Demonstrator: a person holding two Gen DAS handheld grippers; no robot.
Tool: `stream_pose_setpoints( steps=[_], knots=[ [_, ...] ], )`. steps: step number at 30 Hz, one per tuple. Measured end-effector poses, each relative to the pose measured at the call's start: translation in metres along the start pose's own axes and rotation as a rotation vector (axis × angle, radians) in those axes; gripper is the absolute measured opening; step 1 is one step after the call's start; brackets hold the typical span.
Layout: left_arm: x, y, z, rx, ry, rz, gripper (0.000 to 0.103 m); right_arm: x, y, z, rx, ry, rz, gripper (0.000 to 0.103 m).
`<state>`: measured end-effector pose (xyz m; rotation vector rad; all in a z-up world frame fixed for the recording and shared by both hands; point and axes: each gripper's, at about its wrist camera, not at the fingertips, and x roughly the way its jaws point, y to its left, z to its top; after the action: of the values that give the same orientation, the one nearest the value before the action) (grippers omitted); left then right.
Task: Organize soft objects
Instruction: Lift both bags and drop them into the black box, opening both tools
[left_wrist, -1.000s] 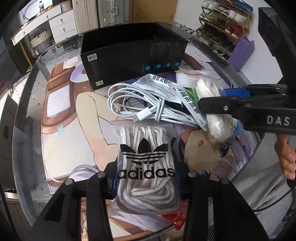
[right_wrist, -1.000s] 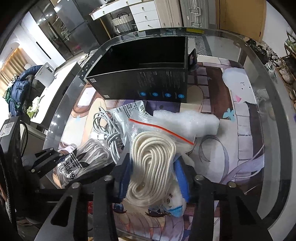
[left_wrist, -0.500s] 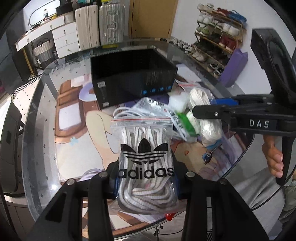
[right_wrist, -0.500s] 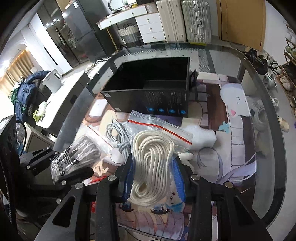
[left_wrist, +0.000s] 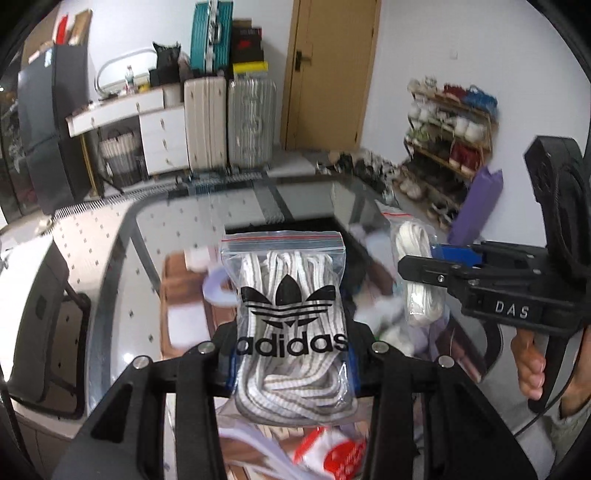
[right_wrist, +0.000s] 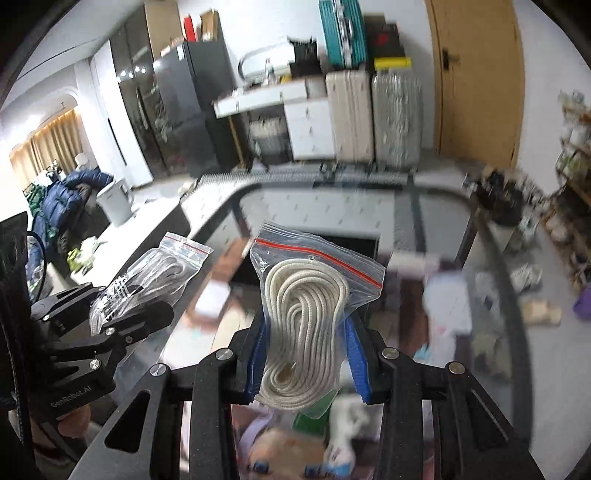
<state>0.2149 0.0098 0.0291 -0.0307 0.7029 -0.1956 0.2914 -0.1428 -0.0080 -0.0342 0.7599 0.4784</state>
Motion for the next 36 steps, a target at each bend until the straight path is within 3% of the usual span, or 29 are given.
stream_pose_setpoints(
  steps=[7, 17, 25, 36],
  knots=[
    [0.009, 0.009, 0.027, -0.008, -0.095, 0.036, 0.040, 0.008, 0.007, 0.029, -0.018, -0.081, -0.042, 0.039],
    [0.060, 0.031, 0.049, -0.072, -0.095, 0.049, 0.040, 0.066, -0.002, 0.063, -0.011, -0.107, -0.064, 0.039],
    [0.114, 0.036, 0.049, -0.076, -0.060, 0.065, 0.040, 0.126, -0.025, 0.070, 0.027, -0.043, -0.064, 0.039],
    [0.158, 0.034, 0.036, -0.095, 0.101, 0.102, 0.040, 0.175, -0.039, 0.051, 0.054, 0.099, -0.036, 0.039]
  ],
)
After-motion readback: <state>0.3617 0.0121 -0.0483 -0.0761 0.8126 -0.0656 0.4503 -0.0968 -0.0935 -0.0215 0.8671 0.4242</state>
